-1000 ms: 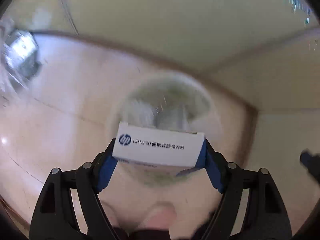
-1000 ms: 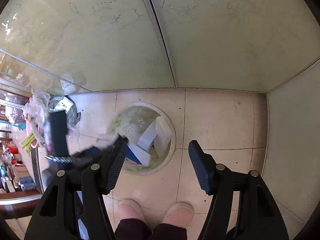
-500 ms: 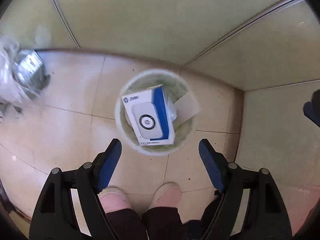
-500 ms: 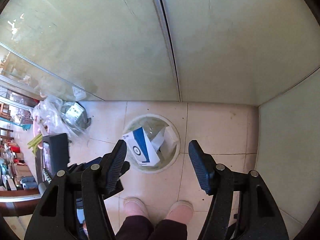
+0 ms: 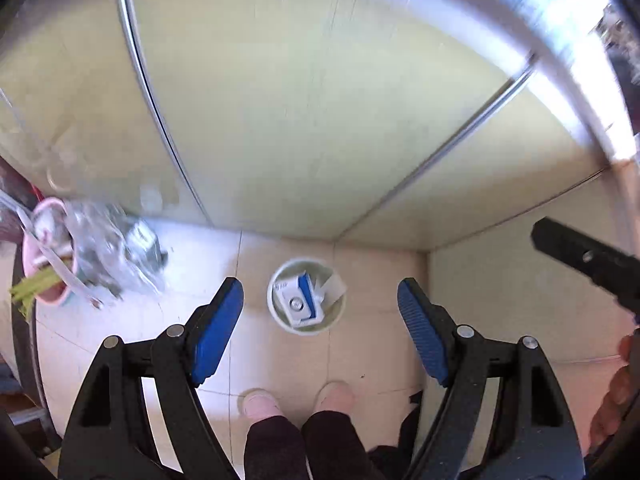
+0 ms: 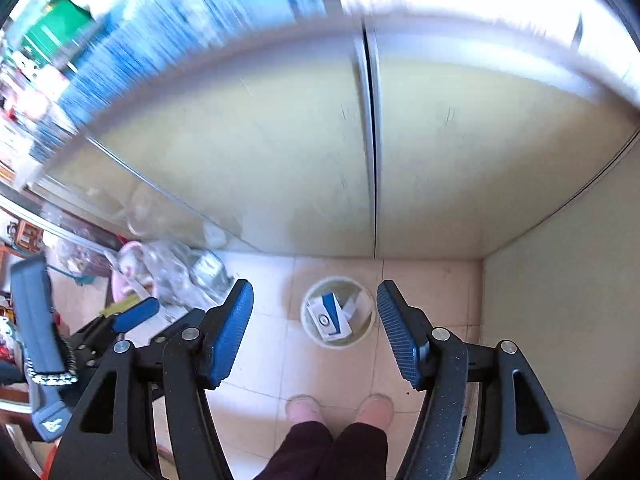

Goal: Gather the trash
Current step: 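Raise both open tools back toward the counter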

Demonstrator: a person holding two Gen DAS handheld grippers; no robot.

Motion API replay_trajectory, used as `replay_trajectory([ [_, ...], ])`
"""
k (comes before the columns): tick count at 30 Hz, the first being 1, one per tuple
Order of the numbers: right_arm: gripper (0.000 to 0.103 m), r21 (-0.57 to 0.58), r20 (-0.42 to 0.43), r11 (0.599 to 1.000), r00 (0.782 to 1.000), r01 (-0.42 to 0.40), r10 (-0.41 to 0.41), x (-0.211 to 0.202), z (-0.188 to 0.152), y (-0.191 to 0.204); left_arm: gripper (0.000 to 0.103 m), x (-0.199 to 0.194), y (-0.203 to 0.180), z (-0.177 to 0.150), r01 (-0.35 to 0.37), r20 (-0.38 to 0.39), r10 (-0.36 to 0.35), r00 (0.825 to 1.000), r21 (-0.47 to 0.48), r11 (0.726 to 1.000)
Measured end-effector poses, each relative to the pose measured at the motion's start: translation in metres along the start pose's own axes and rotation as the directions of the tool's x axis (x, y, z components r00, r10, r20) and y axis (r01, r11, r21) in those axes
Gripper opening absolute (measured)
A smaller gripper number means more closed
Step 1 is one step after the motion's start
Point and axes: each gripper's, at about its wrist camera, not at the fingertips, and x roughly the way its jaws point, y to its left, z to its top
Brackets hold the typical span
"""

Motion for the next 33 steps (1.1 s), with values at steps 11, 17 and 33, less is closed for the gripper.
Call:
replay_trajectory([
  [11, 0.061, 0.008, 0.180, 1.000, 0.983, 0.014, -0.015, -0.151, 0.032, 0.036, 0.079, -0.212, -0.024, 0.063, -0.051, 0.257, 0.033, 0.966, 0.061, 0.997],
  [17, 0.061, -0.001, 0.253, 0.998, 0.966, 0.055, -0.053, -0.194, 0.047, 0.056, 0.079, -0.281, -0.031, 0.091, -0.052, 0.371, 0.018, 0.929, 0.082, 0.995],
  [33, 0.062, 0.027, 0.368, 0.997, 0.926, 0.079, -0.083, -0.231, 0.156, -0.012, 0.079, -0.285, -0.121, 0.218, -0.097, 0.475, 0.004, 0.880, 0.171, 0.981],
])
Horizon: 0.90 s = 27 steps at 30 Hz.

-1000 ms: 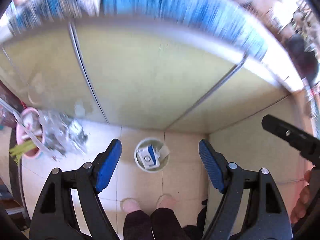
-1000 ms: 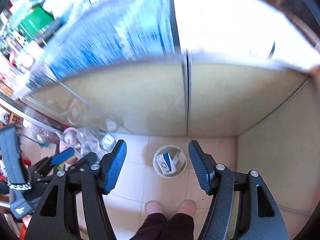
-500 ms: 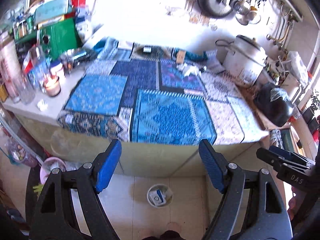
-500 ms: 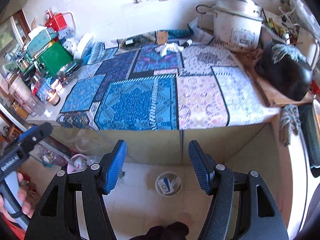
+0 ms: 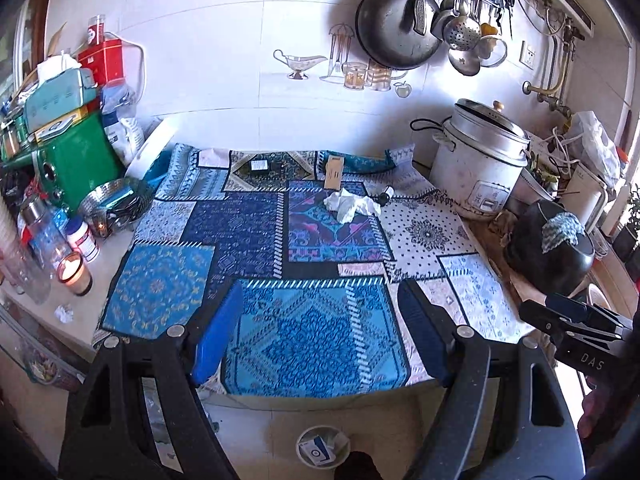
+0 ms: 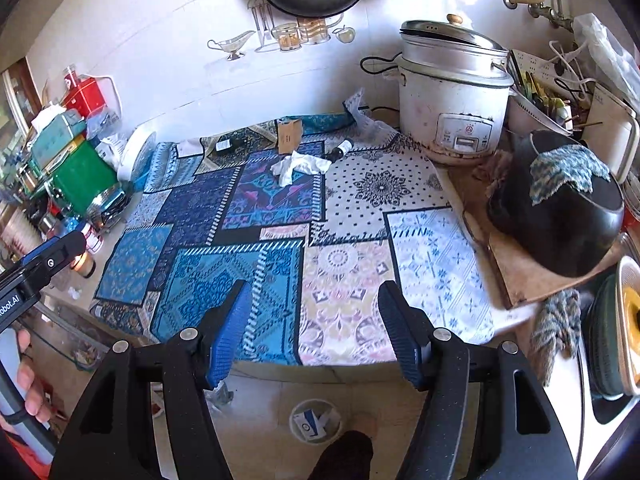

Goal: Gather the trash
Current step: 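Raise both open tools back toward the counter, then grasp the white tissue with the left tool while the right tool grasps the glass bottle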

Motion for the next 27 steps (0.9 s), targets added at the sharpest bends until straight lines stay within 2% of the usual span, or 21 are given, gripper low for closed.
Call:
replay_trajectory([
  [3, 0.062, -0.009, 0.012, 1.000, 1.000, 0.012, -0.012, 0.011, 0.031, -0.019, 0.079, 0.027, -0.017, 0.029, 0.031, -0.001, -0.031, 1.000, -0.011, 0.999],
  [8, 0.062, -0.066, 0.020, 0.998, 1.000, 0.001, 0.001, 0.034, 0.082, -0.045, 0.079, 0.077, -0.041, 0.067, -0.001, -0.029, 0.000, 1.000, -0.028, 1.000],
  [10, 0.062, -0.086, 0.027, 0.996, 1.000, 0.010, -0.008, 0.047, 0.098, -0.053, 0.086, 0.100, -0.045, 0.077, -0.010, -0.053, 0.007, 0.999, -0.060, 0.998],
  [14, 0.062, -0.057, 0.000, 0.998, 1.000, -0.007, 0.007, 0.074, 0.117, -0.068, 0.087, 0.144, -0.049, 0.092, -0.048, -0.115, 0.040, 0.993, -0.065, 0.997],
  [18, 0.062, -0.028, -0.038, 0.999, 0.999, -0.015, 0.014, 0.102, 0.127, -0.076, 0.087, 0.186, -0.047, 0.101, -0.051, -0.170, 0.043, 0.985, -0.041, 0.998],
  [23, 0.062, 0.004, -0.091, 1.000, 0.995, 0.031, -0.030, 0.134, 0.137, -0.078, 0.087, 0.253, -0.043, 0.110, -0.020, -0.249, 0.023, 0.968, 0.014, 1.000],
  [27, 0.062, 0.046, -0.117, 0.995, 0.990, 0.085, -0.079, 0.160, 0.149, -0.075, 0.087, 0.314, -0.036, 0.112, 0.048, -0.334, -0.028, 0.942, 0.053, 0.997],
])
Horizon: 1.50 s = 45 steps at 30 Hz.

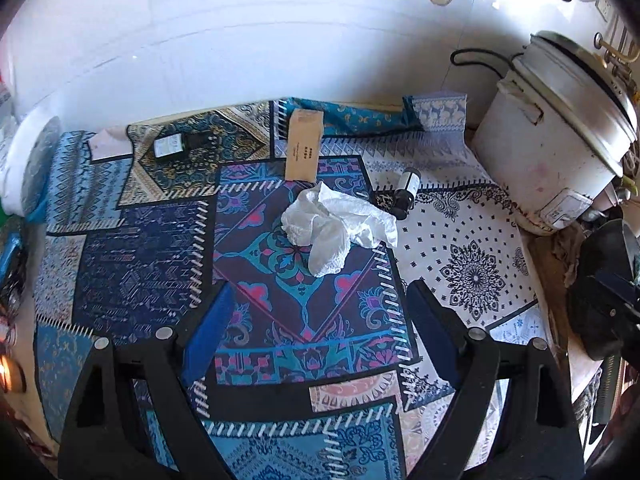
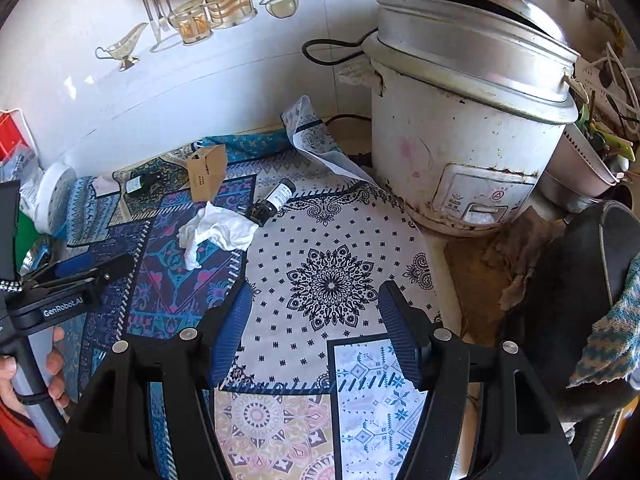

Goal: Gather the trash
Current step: 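Grasp the white tissue with the left tool while the right tool grasps the glass bottle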

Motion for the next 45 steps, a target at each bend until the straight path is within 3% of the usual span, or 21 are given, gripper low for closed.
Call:
replay_trajectory([
  [6, 0.062, 0.072, -0.068, 0.997, 0.997, 0.037, -0.032, 0.052, 0.023, 0.015, 0.085, 0.080, 0.015, 0.027, 0.103, -0.145, -0.094, 0.985, 0.057, 0.993],
  [9, 0.062, 0.089, -0.089, 0.994, 0.995, 0.062, -0.055, 0.081, 0.032, 0.023, 0.083, 0.101, 0.023, 0.033, 0.144, -0.165, -0.133, 0.977, 0.055, 0.988],
  [12, 0.062, 0.122, -0.114, 0.992, 0.993, 0.041, -0.027, 0.112, 0.040, 0.030, 0.083, 0.119, 0.026, 0.038, 0.165, -0.174, -0.150, 0.973, 0.074, 0.984],
  [15, 0.062, 0.125, -0.128, 0.992, 0.992, 0.019, -0.003, 0.141, 0.054, 0.038, 0.070, 0.131, 0.027, 0.042, 0.141, -0.153, -0.126, 0.980, 0.090, 0.986],
  [21, 0.062, 0.134, -0.126, 0.991, 0.992, 0.020, -0.003, 0.183, 0.078, 0.045, 0.044, 0.145, 0.025, 0.045, 0.172, -0.129, -0.159, 0.979, 0.091, 0.981],
  [22, 0.061, 0.132, -0.129, 0.991, 0.992, 0.026, -0.009, 0.188, 0.080, 0.046, 0.033, 0.146, 0.023, 0.045, 0.177, -0.131, -0.164, 0.978, 0.098, 0.979],
  [25, 0.053, 0.118, -0.129, 0.993, 0.992, 0.030, -0.015, 0.200, 0.084, 0.050, 0.014, 0.149, 0.021, 0.048, 0.179, -0.130, -0.166, 0.977, 0.094, 0.979],
  [27, 0.039, 0.116, -0.144, 0.993, 0.989, 0.033, -0.016, 0.205, 0.085, 0.051, 0.007, 0.149, 0.021, 0.049, 0.186, -0.132, -0.175, 0.976, 0.078, 0.979],
  [35, 0.026, 0.114, -0.154, 0.993, 0.988, 0.004, 0.014, 0.194, 0.067, 0.048, 0.004, 0.118, 0.032, 0.053, 0.168, -0.061, -0.165, 0.984, 0.055, 0.984],
  [45, 0.026, 0.078, -0.111, 0.995, 0.991, -0.069, 0.078, 0.098, 0.015, 0.028, 0.003, 0.026, 0.023, 0.041, 0.113, 0.088, -0.114, 0.990, 0.016, 0.993],
])
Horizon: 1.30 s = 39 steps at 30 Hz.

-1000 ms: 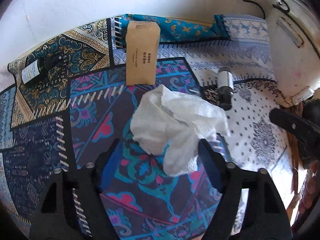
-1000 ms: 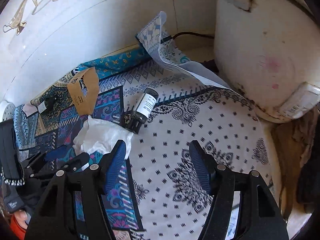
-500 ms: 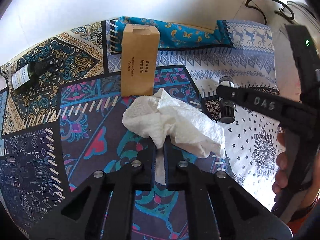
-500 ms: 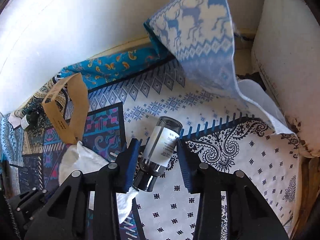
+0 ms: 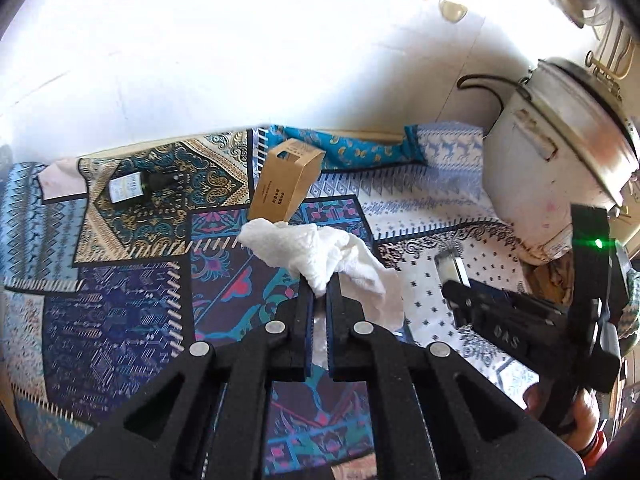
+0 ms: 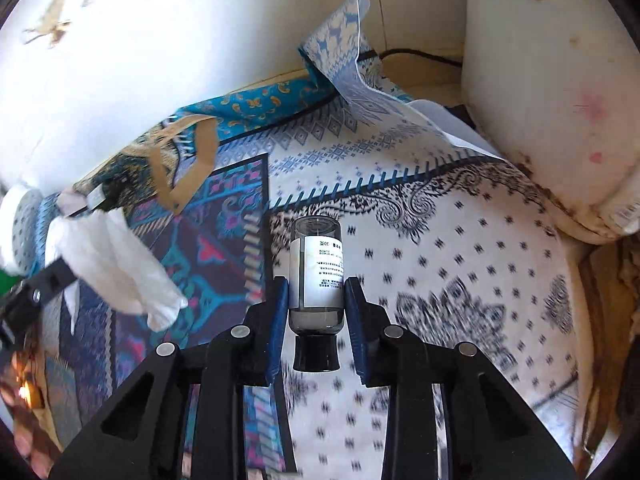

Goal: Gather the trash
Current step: 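Grasp the white tissue with the left tool while the right tool grasps the glass bottle, then carry the tissue and glass bottle down over the floor bin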

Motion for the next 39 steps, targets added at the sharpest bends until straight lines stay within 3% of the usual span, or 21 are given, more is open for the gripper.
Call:
replay_trajectory([
  [4, 0.026, -0.073, 0.027, 0.997, 0.999, -0.040, 0.043, -0.038, -0.011, -0.007, 0.003, -0.036, -0.014, -0.017, -0.041, 0.048, 0.043, 0.998, -0.039, 0.998],
  [10, 0.026, -0.194, 0.059, 0.975, 0.991, -0.106, 0.120, -0.078, -0.035, 0.012, 0.003, -0.094, -0.040, -0.055, -0.098, 0.122, 0.111, 0.986, -0.107, 0.989],
  [18, 0.026, -0.286, 0.097, 0.946, 0.977, -0.155, 0.189, -0.123, -0.077, 0.032, 0.003, -0.156, -0.051, -0.105, -0.138, 0.144, 0.161, 0.976, -0.159, 0.978],
  [27, 0.026, -0.275, 0.146, 0.953, 0.974, -0.125, 0.170, -0.161, -0.145, 0.054, 0.003, -0.213, -0.033, -0.168, -0.126, 0.168, 0.149, 0.974, -0.141, 0.982],
  [39, 0.026, -0.174, 0.158, 0.981, 0.980, -0.090, 0.118, -0.181, -0.254, 0.090, 0.003, -0.278, 0.014, -0.294, -0.146, 0.072, 0.151, 0.986, -0.071, 0.987],
])
